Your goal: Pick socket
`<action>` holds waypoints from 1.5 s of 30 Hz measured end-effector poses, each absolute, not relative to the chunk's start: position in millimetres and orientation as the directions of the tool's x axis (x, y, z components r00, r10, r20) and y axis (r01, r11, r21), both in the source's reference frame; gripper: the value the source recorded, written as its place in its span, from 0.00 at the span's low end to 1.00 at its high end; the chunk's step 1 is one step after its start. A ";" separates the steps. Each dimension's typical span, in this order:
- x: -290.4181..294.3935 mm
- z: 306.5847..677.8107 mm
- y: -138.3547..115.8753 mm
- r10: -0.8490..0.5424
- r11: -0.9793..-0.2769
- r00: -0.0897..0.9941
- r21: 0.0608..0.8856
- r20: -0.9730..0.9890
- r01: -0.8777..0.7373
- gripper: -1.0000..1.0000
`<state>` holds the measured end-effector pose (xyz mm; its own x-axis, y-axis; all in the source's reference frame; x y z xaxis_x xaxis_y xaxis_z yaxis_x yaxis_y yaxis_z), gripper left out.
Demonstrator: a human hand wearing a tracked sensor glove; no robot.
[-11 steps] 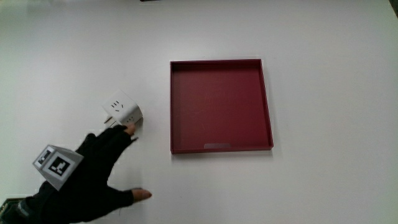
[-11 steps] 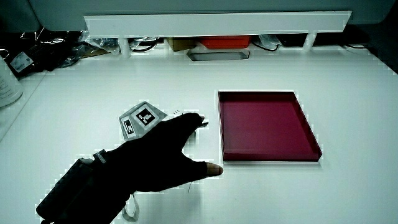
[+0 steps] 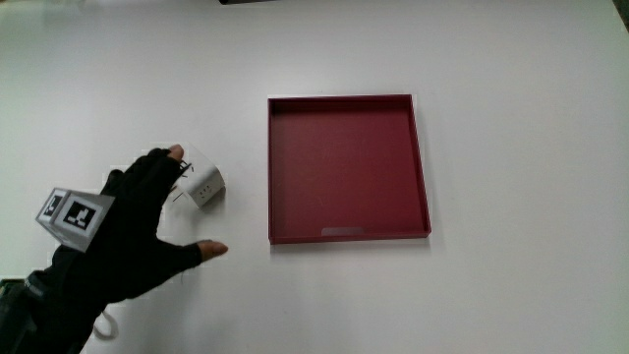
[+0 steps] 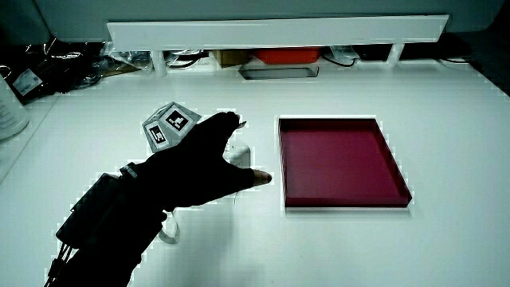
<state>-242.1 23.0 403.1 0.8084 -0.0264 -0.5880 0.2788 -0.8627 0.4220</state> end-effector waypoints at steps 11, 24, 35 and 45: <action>-258.8 437.6 -11.7 -0.129 -0.877 0.808 0.447 -0.576 0.179 0.50; -263.9 484.4 -31.2 -0.198 -0.835 0.829 0.533 -0.523 0.137 0.50; -265.5 509.7 -28.8 -0.246 -0.806 0.841 0.584 -0.482 0.099 0.50; -263.5 512.2 -27.3 -0.258 -0.812 0.843 0.579 -0.472 0.076 0.57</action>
<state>-263.5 -27.3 512.2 0.8432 -0.2576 -0.4719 0.0761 -0.8117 0.5791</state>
